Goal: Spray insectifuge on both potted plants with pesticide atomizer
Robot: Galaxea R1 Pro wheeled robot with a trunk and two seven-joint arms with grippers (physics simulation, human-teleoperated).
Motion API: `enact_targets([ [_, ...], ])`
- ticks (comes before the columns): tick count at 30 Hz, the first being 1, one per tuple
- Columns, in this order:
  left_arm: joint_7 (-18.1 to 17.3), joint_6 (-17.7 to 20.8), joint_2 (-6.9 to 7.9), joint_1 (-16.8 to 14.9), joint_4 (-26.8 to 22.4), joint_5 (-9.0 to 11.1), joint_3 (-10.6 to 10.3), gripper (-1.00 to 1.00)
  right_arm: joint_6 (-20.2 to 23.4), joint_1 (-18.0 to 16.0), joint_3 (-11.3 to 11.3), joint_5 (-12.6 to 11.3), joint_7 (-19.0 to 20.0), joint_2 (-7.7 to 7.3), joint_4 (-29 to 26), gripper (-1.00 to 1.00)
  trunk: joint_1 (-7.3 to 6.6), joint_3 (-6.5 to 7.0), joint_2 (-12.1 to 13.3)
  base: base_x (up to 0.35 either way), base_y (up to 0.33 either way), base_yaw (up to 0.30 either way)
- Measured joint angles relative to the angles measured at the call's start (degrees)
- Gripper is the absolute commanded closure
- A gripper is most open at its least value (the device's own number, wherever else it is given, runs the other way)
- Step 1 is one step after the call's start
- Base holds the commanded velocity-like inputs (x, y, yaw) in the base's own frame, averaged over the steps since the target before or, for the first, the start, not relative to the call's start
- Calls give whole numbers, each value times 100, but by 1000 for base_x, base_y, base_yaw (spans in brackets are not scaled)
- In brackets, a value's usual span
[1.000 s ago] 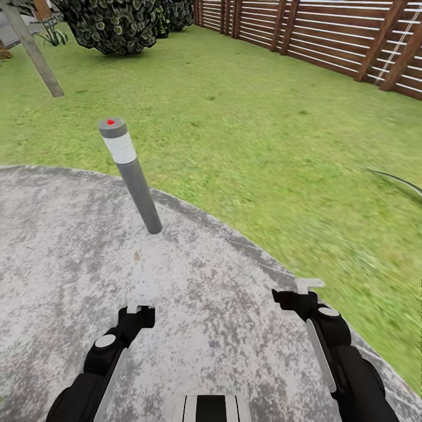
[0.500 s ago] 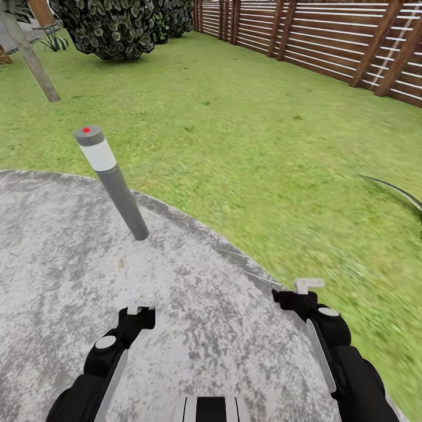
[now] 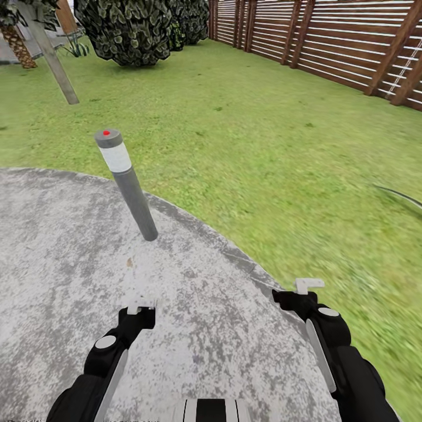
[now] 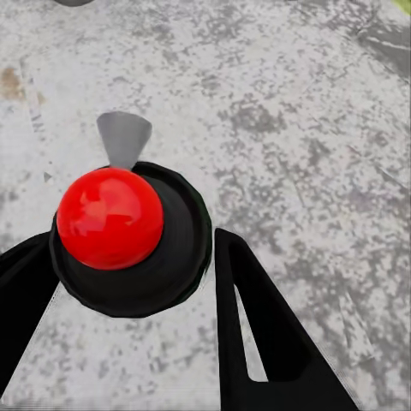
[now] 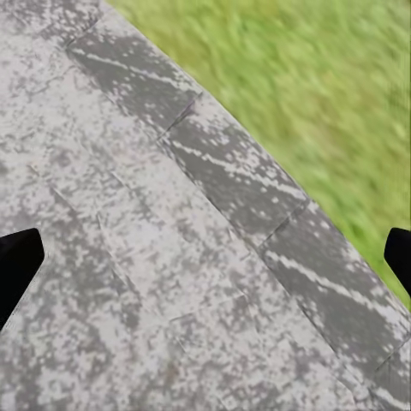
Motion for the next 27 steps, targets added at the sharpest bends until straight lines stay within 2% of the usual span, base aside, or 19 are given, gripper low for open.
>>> enact_targets([
  [27,8,-1,0,0,2,0,0,100,0,0,0,0,-3,0,0,-100,0,159,0,0,0,242],
])
